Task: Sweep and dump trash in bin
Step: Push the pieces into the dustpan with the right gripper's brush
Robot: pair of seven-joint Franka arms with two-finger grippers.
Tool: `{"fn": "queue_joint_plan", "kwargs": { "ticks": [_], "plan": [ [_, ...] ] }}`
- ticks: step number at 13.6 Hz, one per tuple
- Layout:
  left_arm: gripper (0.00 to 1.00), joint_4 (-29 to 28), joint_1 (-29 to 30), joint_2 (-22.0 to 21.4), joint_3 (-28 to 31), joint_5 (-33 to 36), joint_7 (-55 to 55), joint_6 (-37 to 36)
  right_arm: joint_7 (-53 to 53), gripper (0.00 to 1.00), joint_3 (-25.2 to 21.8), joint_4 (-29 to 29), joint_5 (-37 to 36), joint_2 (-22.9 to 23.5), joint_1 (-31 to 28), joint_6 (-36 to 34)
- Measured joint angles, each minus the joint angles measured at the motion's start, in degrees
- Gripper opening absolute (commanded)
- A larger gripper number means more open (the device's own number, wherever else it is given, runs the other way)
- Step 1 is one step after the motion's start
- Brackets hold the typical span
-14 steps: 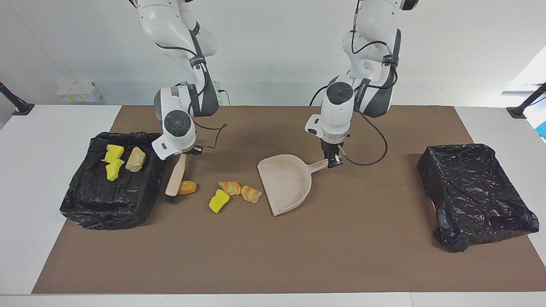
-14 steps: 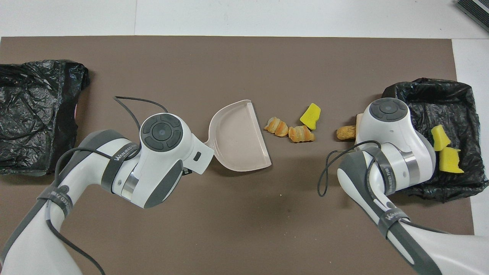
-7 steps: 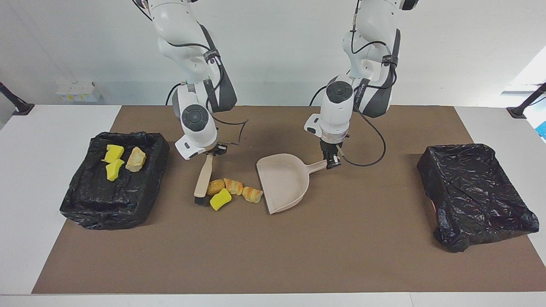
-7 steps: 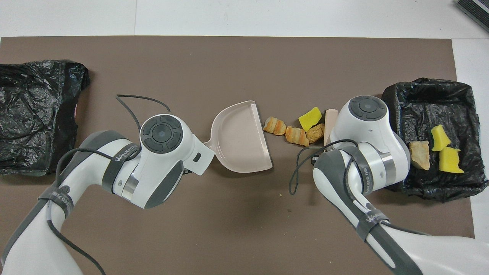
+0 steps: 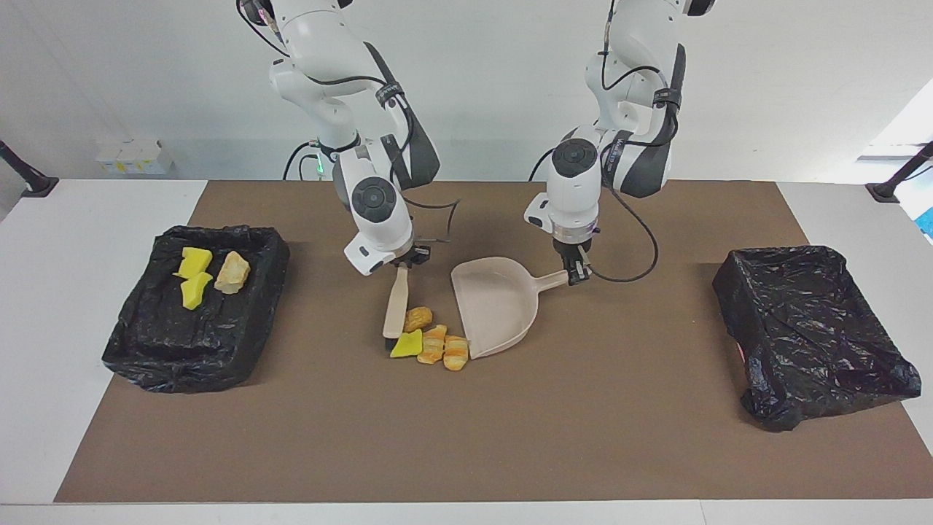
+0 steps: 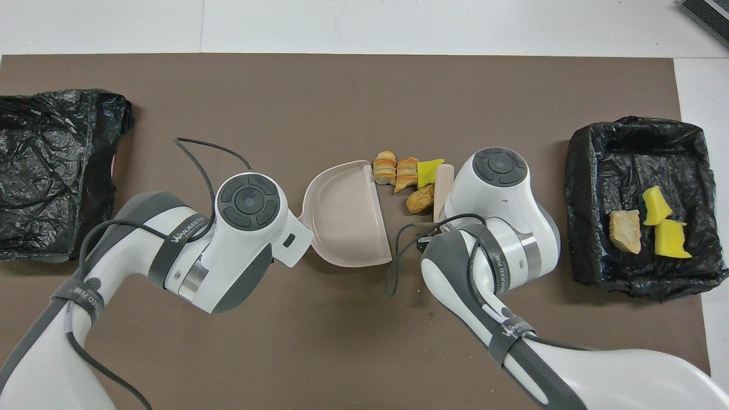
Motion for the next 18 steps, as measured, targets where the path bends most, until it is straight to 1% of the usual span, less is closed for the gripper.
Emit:
{"fn": "queue_joint_plan", "kwargs": {
  "ticks": [4,7,9,13,15,18],
  "plan": [
    [0.00,0.0,0.0,-0.2,0.0,0.1,0.0,-0.5,0.0,0.00,0.2,0.0,5.3,0.5,4.5,2.4],
    [0.00,-0.1,0.1,-0.2,0.1,0.1,0.0,-0.5,0.0,0.00,0.8,0.0,6.6,0.5,6.7,2.5],
    [0.00,-0.4,0.1,-0.2,0.2,0.1,0.0,-0.3,0.0,0.00,2.2,0.0,7.0,0.3,7.6,2.5],
    [0.00,-2.6,0.4,-1.0,0.3,0.3,0.4,2.6,0.0,0.00,4.2,0.0,8.3,-0.4,9.3,2.3],
    [0.00,-3.0,0.7,-1.2,0.3,0.3,2.9,3.1,0.0,0.00,4.0,0.3,8.3,-1.4,8.8,-0.7],
    [0.00,-3.0,1.6,-1.3,0.5,0.3,10.1,3.5,-1.6,0.00,3.5,1.2,8.3,-5.3,4.7,-8.2]
  ]
}}
